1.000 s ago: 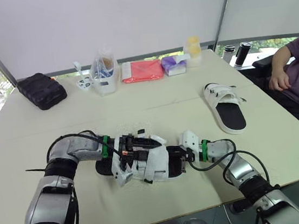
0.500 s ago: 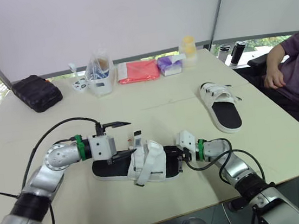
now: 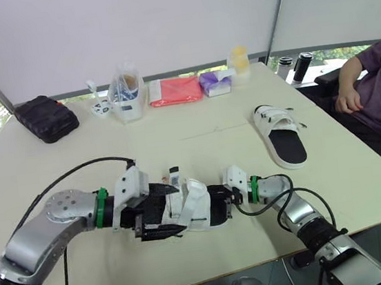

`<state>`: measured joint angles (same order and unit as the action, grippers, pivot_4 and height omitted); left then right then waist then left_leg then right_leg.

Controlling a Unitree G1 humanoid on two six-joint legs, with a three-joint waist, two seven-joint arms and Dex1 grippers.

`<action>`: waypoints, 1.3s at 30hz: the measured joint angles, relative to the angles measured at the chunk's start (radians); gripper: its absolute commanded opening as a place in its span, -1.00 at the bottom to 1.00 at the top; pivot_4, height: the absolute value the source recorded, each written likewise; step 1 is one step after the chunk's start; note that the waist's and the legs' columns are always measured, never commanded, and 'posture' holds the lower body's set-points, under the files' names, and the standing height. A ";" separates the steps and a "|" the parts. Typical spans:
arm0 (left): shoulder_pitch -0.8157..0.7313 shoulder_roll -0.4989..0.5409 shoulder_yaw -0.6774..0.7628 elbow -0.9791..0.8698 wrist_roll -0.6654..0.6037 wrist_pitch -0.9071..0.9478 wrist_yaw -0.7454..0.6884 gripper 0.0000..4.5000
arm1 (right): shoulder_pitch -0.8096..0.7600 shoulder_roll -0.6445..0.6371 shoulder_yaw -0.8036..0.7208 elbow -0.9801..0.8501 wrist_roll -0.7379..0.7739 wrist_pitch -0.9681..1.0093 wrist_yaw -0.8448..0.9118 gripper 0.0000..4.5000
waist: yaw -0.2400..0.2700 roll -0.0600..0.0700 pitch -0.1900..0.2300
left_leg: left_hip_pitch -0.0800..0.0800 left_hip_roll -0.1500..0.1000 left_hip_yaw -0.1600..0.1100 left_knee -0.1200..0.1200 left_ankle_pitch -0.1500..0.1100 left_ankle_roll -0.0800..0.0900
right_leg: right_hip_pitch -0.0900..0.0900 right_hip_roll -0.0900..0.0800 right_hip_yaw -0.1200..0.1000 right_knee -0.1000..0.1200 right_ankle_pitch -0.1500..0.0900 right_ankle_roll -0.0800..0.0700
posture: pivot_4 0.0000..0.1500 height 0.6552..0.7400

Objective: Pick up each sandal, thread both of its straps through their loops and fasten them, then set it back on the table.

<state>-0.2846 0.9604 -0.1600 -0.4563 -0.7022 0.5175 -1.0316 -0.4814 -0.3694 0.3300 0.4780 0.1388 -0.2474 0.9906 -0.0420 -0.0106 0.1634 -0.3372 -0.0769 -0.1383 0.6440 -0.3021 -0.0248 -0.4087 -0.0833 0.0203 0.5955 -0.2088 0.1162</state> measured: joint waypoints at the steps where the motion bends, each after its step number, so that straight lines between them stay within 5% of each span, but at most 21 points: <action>1: -0.008 -0.005 -0.011 0.002 0.007 0.016 -0.010 0.92 | 0.000 0.000 0.000 0.000 0.000 0.000 0.000 -1.00 | 0.000 0.000 0.000 | 0.000 0.000 0.000 0.000 0.000 0.000 | 0.000 0.000 0.000 0.000 0.000 0.000 | 1.00 1.00; 16: -0.096 -0.122 -0.104 0.110 0.175 0.044 -0.081 0.92 | 0.010 0.002 -0.002 0.000 0.000 0.000 0.000 -1.00 | 0.000 0.000 0.000 | -0.001 0.001 0.000 0.000 0.000 0.000 | 0.000 0.000 0.001 -0.001 0.000 0.000 | 1.00 1.00; 39: -0.071 -0.142 -0.102 0.091 0.172 0.091 -0.181 0.92 | 0.017 0.005 -0.003 -0.006 0.000 0.000 -0.007 -1.00 | 0.000 0.000 0.000 | -0.001 0.001 0.000 -0.001 -0.002 -0.003 | 0.000 -0.001 0.002 -0.001 0.000 -0.001 | 1.00 1.00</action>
<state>-0.3552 0.8181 -0.2617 -0.3648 -0.5304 0.6085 -1.2125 -0.4647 -0.3643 0.3265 0.4724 0.1388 -0.2475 0.9835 -0.0423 -0.0110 0.1631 -0.3384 -0.0759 -0.1385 0.6433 -0.3037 -0.0274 -0.4092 -0.0838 0.0224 0.5941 -0.2090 0.1157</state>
